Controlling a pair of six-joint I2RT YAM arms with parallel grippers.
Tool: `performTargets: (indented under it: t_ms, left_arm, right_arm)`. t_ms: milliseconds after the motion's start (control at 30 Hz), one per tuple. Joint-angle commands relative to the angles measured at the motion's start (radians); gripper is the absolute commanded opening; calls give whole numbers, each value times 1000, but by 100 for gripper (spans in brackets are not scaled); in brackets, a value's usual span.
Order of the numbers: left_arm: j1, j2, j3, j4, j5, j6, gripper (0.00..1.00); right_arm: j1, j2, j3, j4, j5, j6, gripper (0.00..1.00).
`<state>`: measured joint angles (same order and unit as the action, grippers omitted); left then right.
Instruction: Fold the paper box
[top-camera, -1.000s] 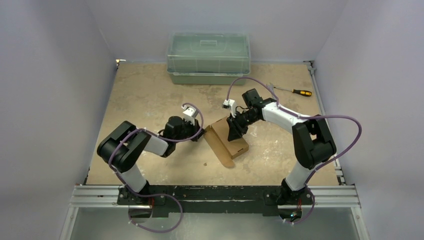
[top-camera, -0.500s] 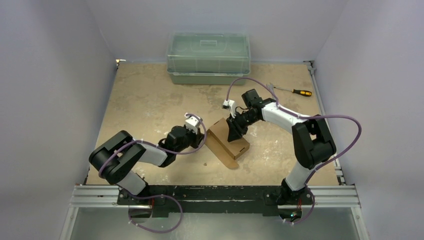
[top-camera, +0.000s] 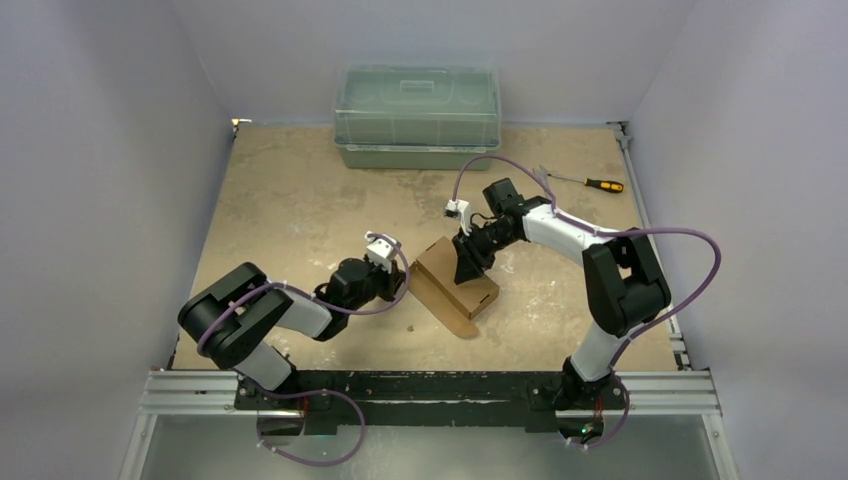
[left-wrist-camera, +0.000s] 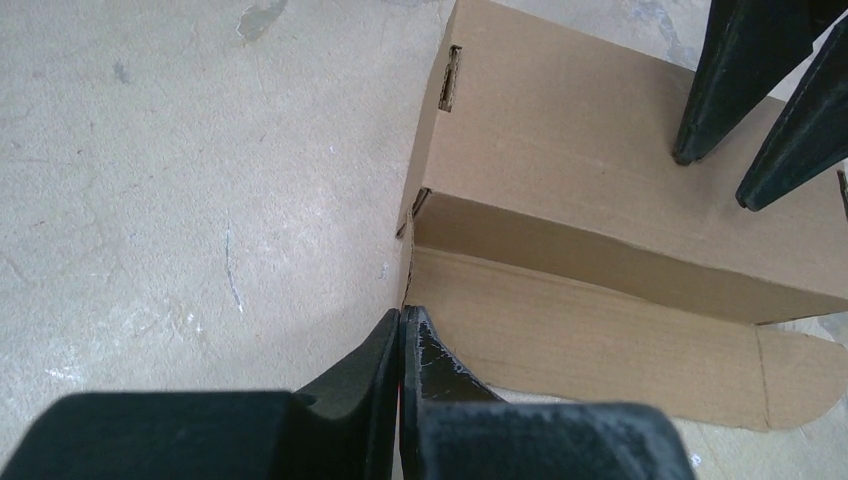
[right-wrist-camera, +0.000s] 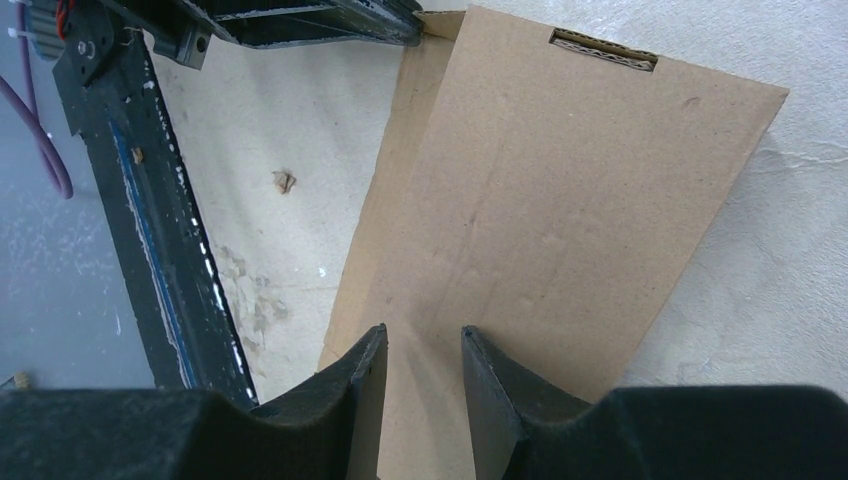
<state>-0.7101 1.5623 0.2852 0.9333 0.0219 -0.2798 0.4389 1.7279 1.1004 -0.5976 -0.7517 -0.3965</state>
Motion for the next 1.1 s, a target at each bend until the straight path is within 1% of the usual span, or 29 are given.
performTargets:
  t_ms: [0, 167, 367, 567, 833, 1067]
  left_arm:
    - [-17, -19, 11, 11, 42, 65, 0]
    - [-23, -29, 21, -36, 38, 98, 0]
    - [-29, -38, 22, -48, 37, 123, 0]
    - [-32, -40, 82, -132, 45, 157, 0]
    - [-31, -57, 137, -234, -9, 162, 0]
    - [-31, -73, 150, -259, -47, 144, 0]
  right_arm:
    - [4, 51, -7, 10, 123, -17, 38]
    - [4, 56, -6, 13, 127, -10, 38]
    - [4, 59, -7, 17, 130, -3, 37]
    - [4, 59, -7, 14, 127, -4, 37]
    - [3, 61, -5, 9, 123, -9, 37]
    - [4, 59, -5, 6, 121, -11, 37]
